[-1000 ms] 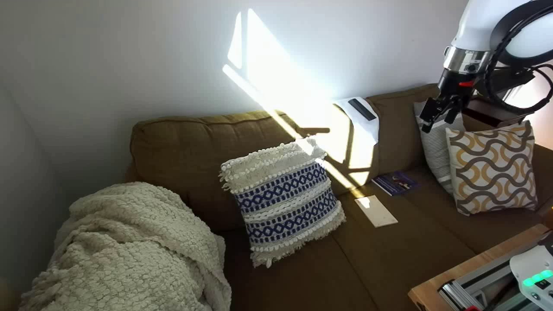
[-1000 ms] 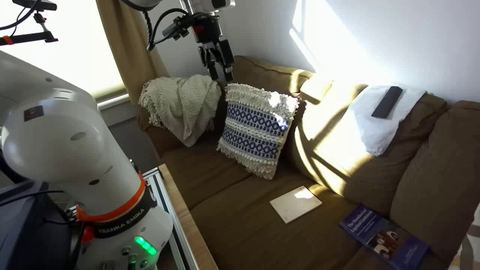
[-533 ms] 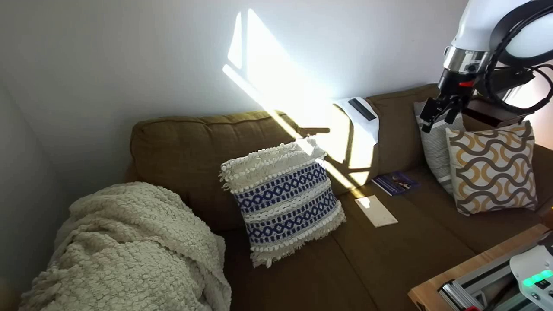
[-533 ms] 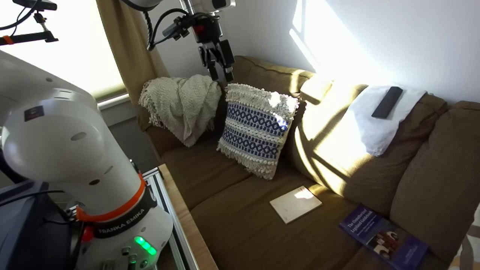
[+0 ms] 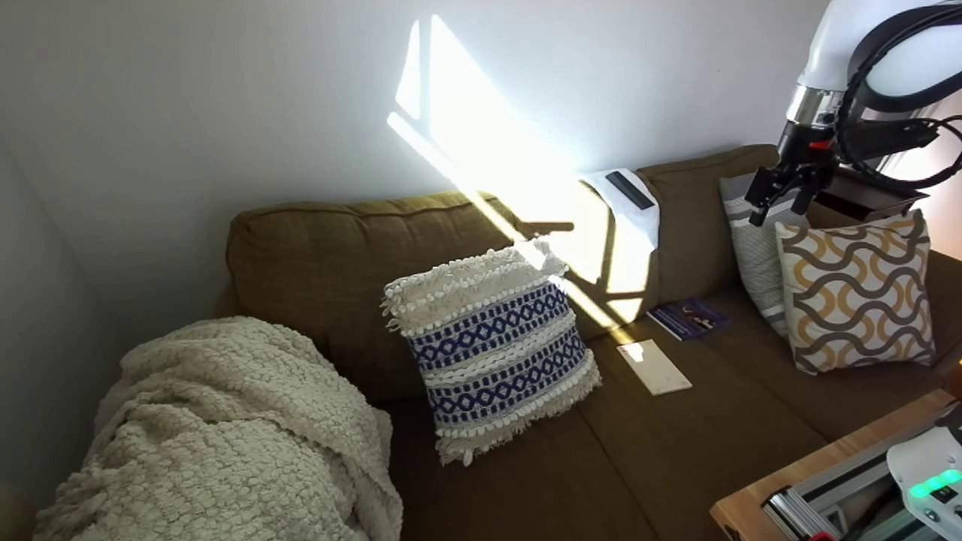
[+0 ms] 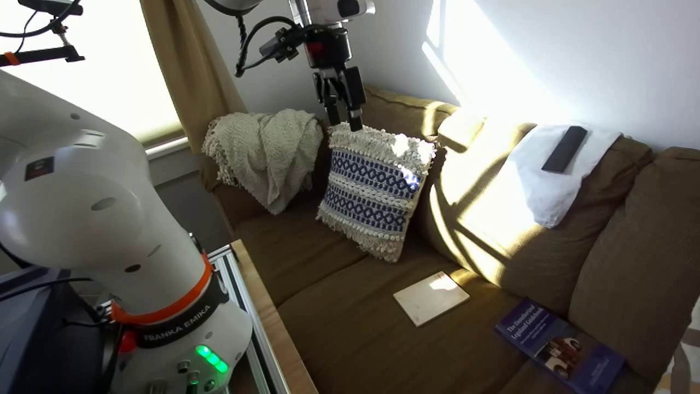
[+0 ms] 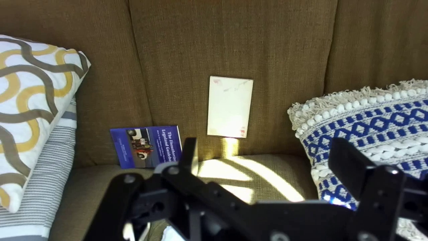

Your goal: Flip the black remote and place it the right way up on the white pillow case

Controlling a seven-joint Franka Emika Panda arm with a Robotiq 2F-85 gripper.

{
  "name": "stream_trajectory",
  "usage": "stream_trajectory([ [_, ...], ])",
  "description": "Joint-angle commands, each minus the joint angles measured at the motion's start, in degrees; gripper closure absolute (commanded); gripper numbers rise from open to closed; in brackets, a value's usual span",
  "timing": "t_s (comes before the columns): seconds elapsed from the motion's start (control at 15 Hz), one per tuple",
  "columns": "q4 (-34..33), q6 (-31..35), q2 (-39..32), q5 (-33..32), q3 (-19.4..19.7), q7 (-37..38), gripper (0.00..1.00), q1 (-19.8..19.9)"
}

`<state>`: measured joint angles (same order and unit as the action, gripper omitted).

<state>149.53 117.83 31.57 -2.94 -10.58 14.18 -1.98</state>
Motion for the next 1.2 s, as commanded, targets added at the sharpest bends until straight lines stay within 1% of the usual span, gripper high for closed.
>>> stream_trajectory([
  [0.0,2.41,7.78,-0.18,-3.17,6.56,-8.00,0.00,2.51],
  [0.13,4.33,17.66,-0.42,-5.79,10.48,-15.18,0.00,4.09],
  [0.27,6.17,27.37,-1.05,-6.62,13.93,-21.03,0.00,5.18],
  [0.33,6.64,32.31,-0.97,-5.94,15.61,-22.49,0.00,5.77],
  [0.4,6.76,35.72,-2.87,-5.13,16.04,-20.54,0.00,7.22],
  [0.47,5.48,30.18,-1.34,-4.72,14.07,-19.98,0.00,6.10],
  [0.53,5.90,32.82,-1.86,-4.67,14.93,-20.28,0.00,6.90],
  [0.6,6.07,34.00,-2.30,-4.65,15.36,-20.41,0.00,7.34],
  [0.87,6.10,34.60,-2.78,-4.65,15.40,-20.41,0.00,7.42],
  [0.93,5.23,34.03,-3.89,-4.03,16.15,-21.20,0.00,7.03],
  [1.07,2.07,34.08,-8.35,-3.63,17.62,-22.21,0.00,7.46],
  [1.13,1.11,35.14,-10.16,-4.01,18.76,-24.69,0.00,7.13],
])
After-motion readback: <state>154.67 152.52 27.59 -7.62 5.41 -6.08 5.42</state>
